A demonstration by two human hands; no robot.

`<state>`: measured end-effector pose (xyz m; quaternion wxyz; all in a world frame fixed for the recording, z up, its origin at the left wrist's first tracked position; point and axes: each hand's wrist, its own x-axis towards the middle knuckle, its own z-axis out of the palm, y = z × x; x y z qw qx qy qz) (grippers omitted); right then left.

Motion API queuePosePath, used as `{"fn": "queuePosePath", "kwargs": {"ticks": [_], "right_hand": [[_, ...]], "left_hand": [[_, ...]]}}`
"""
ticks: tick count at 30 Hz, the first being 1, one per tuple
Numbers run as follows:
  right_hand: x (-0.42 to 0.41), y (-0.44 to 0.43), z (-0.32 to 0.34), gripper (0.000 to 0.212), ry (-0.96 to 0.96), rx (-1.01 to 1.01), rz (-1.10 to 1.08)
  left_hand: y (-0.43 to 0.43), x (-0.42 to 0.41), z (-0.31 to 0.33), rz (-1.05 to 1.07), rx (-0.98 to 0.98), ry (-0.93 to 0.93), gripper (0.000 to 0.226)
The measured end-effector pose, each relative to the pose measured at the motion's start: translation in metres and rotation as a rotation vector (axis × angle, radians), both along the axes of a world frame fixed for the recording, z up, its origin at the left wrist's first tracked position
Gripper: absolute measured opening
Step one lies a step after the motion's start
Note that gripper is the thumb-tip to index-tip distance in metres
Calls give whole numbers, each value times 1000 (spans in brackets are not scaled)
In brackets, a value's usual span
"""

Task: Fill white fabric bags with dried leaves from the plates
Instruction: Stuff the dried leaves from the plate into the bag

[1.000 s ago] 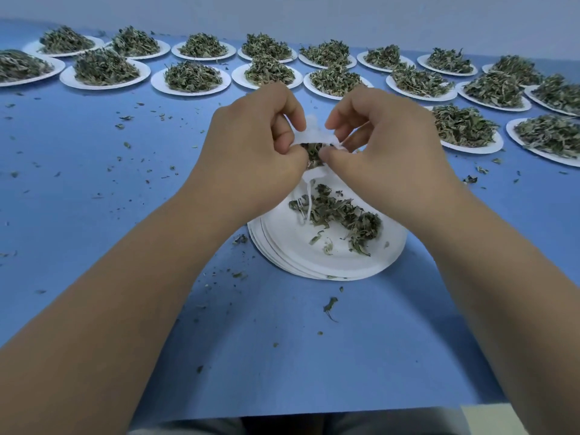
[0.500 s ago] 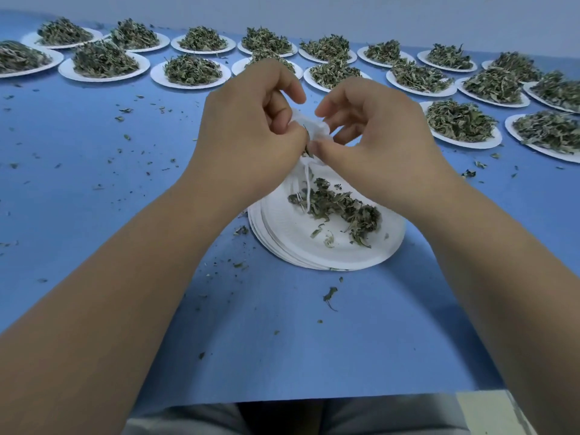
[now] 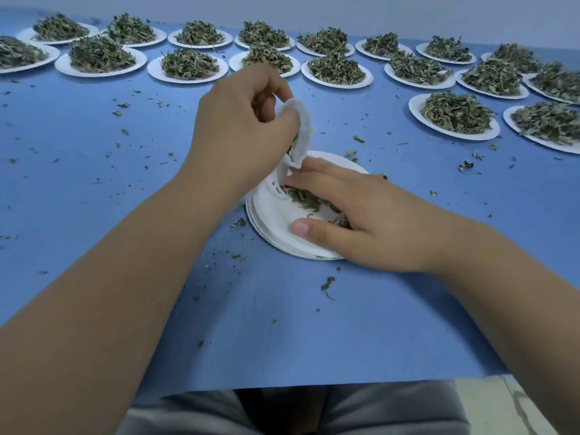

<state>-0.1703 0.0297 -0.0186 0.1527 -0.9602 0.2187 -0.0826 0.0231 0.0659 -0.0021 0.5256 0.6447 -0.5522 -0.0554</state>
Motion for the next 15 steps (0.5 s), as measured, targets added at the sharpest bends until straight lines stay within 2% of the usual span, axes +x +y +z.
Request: {"fn": "queuePosePath", "kwargs": {"ticks": [2, 5, 7, 11, 13, 15], "right_hand": [[-2, 1, 1, 49, -27, 31, -11], [-7, 2, 1, 24, -208, 23, -55], [-8, 3, 1, 28, -266, 13, -88], [-8, 7, -1, 48, -123, -9, -2], [-11, 10, -4, 50, -103, -35, 11], [-13, 12, -7, 45, -167, -43, 21]], "left_hand": [[-1, 0, -5, -8, 66, -79, 14], [-5, 0, -8, -84, 133, -110, 28], [-8, 2, -6, -89, 165, -49, 32], [-6, 4, -1, -49, 59, 233, 45], [-4, 9, 3, 5, -16, 306, 48], [-2, 15, 9, 56, -67, 385, 46]]}}
